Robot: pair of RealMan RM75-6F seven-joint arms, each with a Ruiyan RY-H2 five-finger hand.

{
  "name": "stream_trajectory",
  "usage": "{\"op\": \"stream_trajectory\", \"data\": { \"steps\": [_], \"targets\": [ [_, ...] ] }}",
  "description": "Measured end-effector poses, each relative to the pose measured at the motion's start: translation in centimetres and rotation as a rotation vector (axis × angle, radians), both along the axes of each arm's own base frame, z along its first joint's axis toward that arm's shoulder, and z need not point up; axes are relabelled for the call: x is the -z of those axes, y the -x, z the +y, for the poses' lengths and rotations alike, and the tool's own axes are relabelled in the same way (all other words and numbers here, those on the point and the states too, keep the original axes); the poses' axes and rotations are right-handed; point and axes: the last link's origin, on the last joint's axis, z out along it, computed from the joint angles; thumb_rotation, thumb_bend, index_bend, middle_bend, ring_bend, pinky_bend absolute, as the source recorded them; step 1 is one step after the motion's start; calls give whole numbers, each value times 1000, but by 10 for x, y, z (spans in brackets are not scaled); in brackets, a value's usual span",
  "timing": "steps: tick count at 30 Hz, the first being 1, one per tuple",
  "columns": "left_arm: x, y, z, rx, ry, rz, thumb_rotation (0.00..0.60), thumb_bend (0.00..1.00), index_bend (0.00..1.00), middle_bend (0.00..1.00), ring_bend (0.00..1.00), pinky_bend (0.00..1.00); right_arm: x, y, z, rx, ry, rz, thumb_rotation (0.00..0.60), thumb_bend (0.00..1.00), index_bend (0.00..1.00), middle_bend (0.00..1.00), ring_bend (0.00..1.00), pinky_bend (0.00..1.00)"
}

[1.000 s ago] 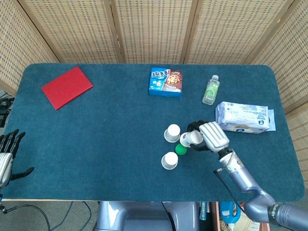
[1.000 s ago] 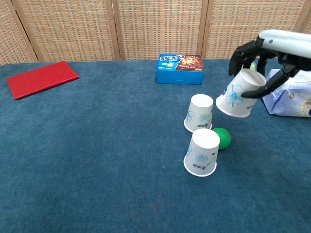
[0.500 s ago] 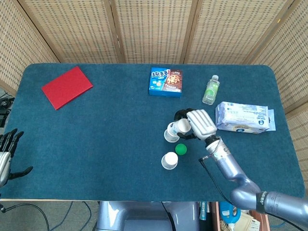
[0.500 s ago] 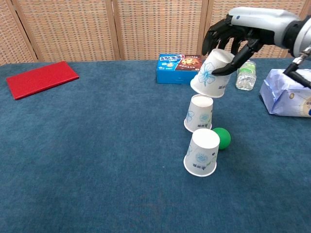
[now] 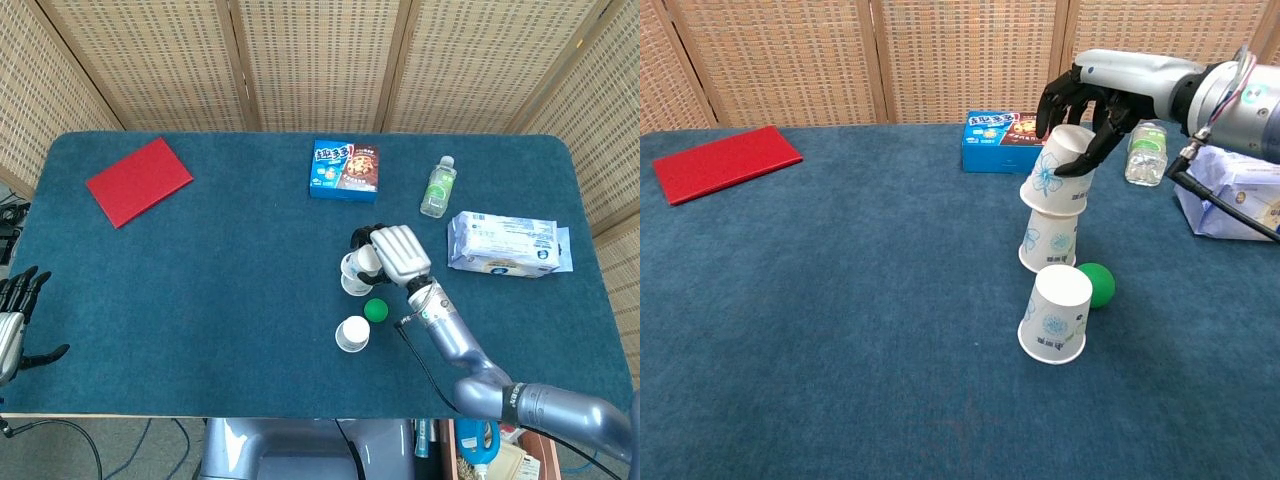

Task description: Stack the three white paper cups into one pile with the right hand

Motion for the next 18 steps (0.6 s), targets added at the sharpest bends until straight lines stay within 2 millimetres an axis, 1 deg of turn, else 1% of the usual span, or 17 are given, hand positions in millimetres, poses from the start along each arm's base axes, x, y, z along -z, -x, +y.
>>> {"op": "stream_trajectory", "data": {
  "steps": [14,18],
  "targets": [
    [0,0,-1,5,4,-1,600,147,0,0,0,0,-3,2,1,6,-9,48,600,387,456,532,425,559],
    [0,0,-1,4,5,-1,600,147,0,0,0,0,-2,3,2,11,-17,61,600,387,456,496,425,559]
  ]
}}
